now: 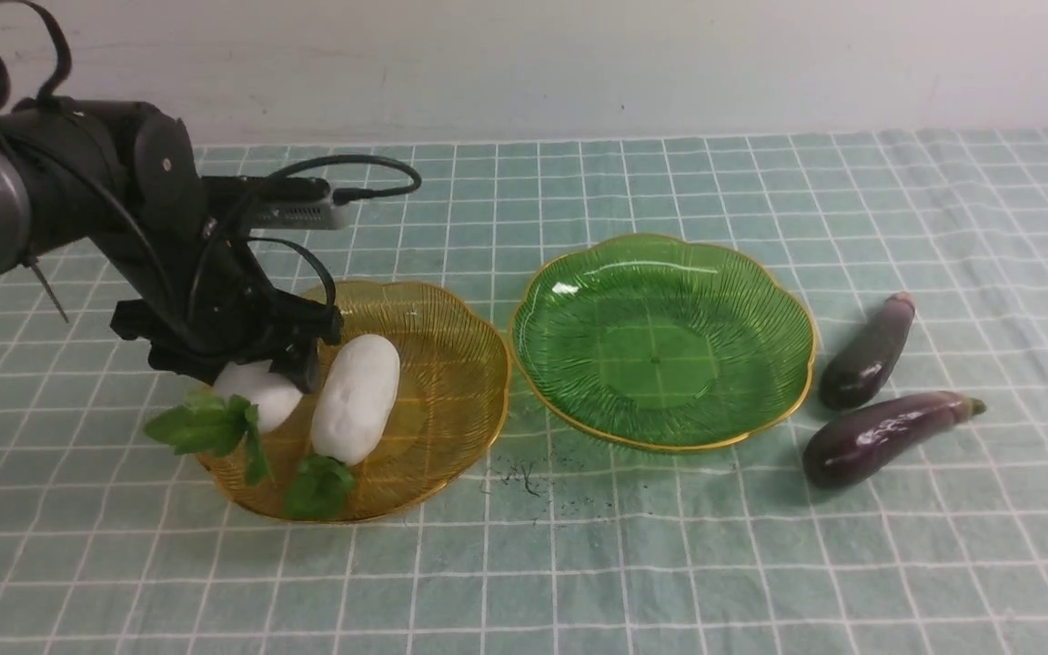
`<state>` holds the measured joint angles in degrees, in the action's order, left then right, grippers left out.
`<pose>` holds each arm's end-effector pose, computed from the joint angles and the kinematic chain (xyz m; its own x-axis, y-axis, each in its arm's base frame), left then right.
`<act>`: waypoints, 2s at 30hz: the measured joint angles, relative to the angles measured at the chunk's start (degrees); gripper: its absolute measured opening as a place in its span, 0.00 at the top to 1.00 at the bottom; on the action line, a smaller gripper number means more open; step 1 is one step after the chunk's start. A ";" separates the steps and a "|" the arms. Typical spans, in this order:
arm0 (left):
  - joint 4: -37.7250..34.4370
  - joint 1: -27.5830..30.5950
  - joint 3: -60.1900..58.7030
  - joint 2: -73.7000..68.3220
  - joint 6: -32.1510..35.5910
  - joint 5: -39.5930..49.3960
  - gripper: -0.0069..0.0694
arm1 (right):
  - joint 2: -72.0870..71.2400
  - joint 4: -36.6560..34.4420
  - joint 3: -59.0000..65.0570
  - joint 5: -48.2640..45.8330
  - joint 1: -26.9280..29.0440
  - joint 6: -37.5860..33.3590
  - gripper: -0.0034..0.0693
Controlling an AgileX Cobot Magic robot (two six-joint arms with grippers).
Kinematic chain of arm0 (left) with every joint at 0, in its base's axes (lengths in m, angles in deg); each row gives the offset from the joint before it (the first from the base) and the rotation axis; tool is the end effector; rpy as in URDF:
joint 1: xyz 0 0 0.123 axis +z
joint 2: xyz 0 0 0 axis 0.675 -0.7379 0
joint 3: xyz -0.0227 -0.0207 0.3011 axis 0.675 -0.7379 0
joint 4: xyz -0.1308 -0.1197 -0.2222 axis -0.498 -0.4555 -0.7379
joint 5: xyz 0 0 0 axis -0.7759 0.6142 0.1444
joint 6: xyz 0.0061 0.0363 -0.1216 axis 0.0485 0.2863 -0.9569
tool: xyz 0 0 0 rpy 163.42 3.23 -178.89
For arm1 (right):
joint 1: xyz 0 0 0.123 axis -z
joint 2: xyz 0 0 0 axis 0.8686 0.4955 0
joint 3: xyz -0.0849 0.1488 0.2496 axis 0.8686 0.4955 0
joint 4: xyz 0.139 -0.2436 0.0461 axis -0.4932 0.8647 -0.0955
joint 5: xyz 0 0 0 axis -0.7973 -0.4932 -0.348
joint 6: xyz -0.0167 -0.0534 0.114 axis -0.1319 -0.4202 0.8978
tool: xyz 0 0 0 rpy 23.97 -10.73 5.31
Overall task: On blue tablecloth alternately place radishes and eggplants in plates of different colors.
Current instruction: 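Pick up the white radish and place it in the left plate, then put the eggplants into the green plate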
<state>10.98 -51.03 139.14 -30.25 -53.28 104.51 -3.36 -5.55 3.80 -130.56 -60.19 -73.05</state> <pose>0.4277 -0.0668 0.1822 -0.9481 0.0510 -0.3139 0.0687 0.9966 -0.0456 0.1613 0.0494 0.3097 -0.8326 0.0370 -0.5526 -0.1875 0.9200 0.3442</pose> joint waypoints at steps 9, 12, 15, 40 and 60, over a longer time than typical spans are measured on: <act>-0.05 0.00 0.00 -1.50 0.00 -0.73 0.05 | 9.14 6.32 -8.58 -1.96 0.00 6.38 0.97; 0.08 0.00 0.00 -1.50 0.43 -0.85 0.02 | 11.50 6.38 -10.65 -2.55 0.00 6.82 0.97; -0.02 0.00 2.23 -1.50 0.49 2.50 0.03 | 14.30 6.90 -13.11 -3.60 0.00 8.22 0.97; -4.53 -14.60 0.03 27.26 8.67 16.73 0.92 | 51.81 -0.30 -24.05 -0.22 7.16 17.66 0.25; -2.18 -14.78 -0.16 27.26 8.50 16.27 0.92 | 65.20 -4.46 -24.43 14.29 5.78 18.63 0.00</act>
<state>8.80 -65.81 138.98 -2.98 -44.78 120.78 61.84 -10.01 -20.63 -116.27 -54.41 -54.42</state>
